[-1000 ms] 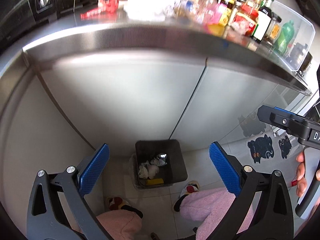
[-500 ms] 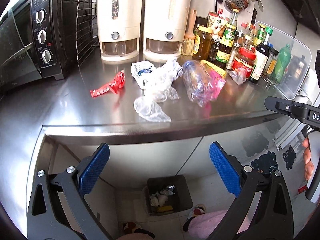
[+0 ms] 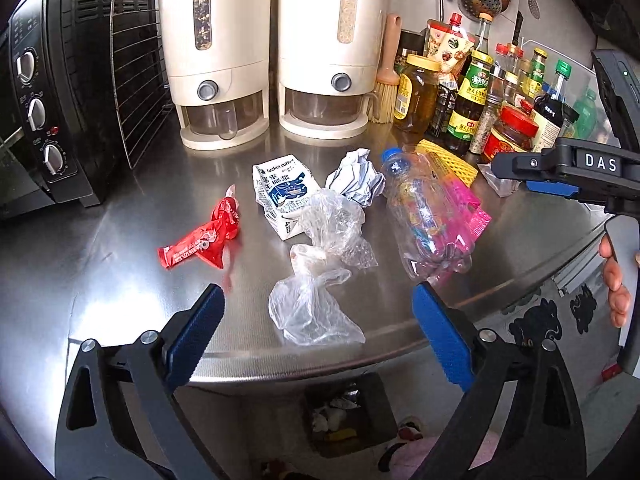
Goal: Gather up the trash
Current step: 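Raise both tools back up to the counter, then grasp clear plastic bag with left tool while right tool grasps pink wrapper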
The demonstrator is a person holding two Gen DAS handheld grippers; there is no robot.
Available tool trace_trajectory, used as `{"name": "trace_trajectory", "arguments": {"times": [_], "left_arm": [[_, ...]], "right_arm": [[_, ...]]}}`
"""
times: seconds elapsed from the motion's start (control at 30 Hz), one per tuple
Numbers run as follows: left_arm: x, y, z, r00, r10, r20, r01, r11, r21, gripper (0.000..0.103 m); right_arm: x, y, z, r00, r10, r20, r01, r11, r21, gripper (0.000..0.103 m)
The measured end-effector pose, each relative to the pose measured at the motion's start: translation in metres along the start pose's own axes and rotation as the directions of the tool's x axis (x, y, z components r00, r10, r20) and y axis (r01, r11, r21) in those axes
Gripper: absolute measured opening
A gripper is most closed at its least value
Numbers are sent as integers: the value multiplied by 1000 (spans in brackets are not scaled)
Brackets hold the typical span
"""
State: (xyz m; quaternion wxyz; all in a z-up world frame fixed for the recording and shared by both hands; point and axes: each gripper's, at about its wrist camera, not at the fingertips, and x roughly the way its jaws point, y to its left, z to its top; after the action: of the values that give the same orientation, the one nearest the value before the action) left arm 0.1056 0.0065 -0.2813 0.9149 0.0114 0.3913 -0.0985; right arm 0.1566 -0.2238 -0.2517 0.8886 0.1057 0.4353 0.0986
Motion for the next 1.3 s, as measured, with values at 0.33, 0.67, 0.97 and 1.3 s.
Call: {"name": "trace_trajectory", "arguments": {"times": [0.33, 0.67, 0.97, 1.3], "left_arm": [[35, 6, 8, 999, -1, -48, 1, 1000, 2, 74], [52, 8, 9, 997, -13, -81, 12, 1000, -3, 50], [58, 7, 9, 996, 21, -88, -21, 1000, 1, 17], [32, 8, 31, 999, 48, -14, -49, 999, -11, 9]], "right_arm": [[41, -5, 9, 997, 26, -74, -24, 999, 28, 45], [64, -2, 6, 994, 24, -108, -21, 999, 27, 23], [68, 6, 11, 996, 7, -90, -6, 1000, 14, 5], [34, 15, 31, 1000, -18, 17, 19, 1000, -18, 4]]}}
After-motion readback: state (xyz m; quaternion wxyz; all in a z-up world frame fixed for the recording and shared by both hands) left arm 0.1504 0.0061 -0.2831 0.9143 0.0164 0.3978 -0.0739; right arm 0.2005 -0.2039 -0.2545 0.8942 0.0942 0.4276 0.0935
